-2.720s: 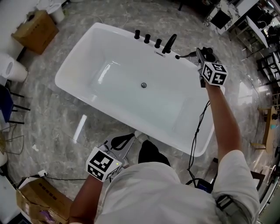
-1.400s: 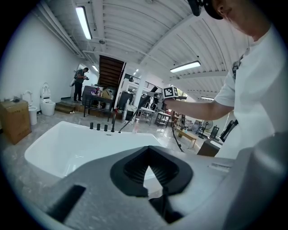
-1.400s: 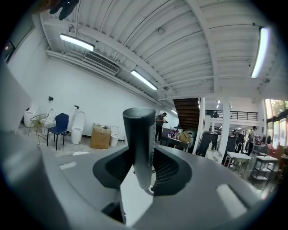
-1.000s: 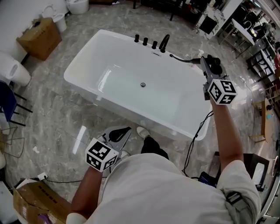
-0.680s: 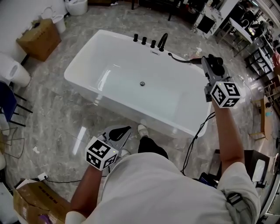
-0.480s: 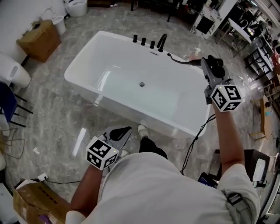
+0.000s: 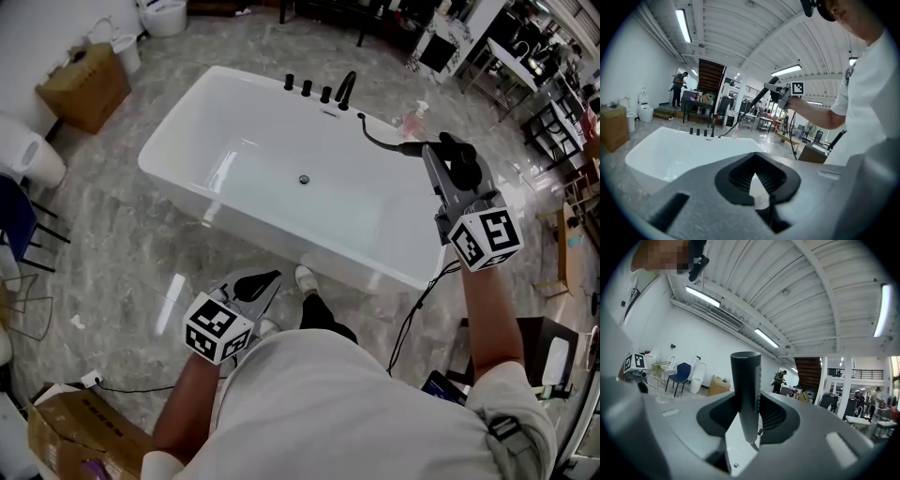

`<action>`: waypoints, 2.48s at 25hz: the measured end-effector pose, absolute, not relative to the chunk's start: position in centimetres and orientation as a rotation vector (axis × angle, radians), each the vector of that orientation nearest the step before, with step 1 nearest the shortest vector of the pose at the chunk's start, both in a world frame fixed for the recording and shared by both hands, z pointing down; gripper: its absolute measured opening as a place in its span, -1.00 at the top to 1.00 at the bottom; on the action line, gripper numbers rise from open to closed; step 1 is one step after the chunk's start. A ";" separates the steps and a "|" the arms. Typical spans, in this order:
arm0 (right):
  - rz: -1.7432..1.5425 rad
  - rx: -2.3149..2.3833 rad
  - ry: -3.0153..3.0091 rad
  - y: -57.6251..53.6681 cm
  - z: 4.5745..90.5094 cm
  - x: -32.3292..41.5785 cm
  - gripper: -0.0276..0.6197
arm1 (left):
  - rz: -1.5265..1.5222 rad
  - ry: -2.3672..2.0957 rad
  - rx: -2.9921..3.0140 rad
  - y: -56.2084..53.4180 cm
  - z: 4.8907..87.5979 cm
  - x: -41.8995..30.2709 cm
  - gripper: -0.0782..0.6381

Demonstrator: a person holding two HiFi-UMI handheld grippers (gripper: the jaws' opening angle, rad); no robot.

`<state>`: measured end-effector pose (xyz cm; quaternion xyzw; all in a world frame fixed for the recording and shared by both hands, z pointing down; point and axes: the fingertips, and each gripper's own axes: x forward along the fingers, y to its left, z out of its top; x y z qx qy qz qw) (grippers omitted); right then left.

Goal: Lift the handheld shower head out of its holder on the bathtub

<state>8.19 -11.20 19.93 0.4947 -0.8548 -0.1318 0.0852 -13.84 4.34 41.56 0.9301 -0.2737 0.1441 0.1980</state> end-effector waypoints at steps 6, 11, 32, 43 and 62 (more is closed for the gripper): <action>-0.395 1.401 -2.582 -8.9 20.1 6.0 0.46 | 0.393 -0.773 2.608 4.8 41.4 -14.0 0.76; -0.373 1.346 -2.610 -7.3 20.4 3.7 0.46 | 0.381 -0.801 2.609 4.9 40.9 -15.2 0.76; -0.206 1.179 -2.579 -4.4 28.5 -2.1 0.46 | 0.326 -0.902 2.583 7.2 40.1 -19.2 0.76; -0.195 1.179 -2.564 -4.5 29.1 -1.8 0.46 | 0.327 -0.916 2.585 7.2 39.8 -19.4 0.76; -0.168 1.187 -2.557 -4.3 30.0 -1.3 0.46 | 0.319 -0.911 2.581 7.3 39.8 -19.3 0.76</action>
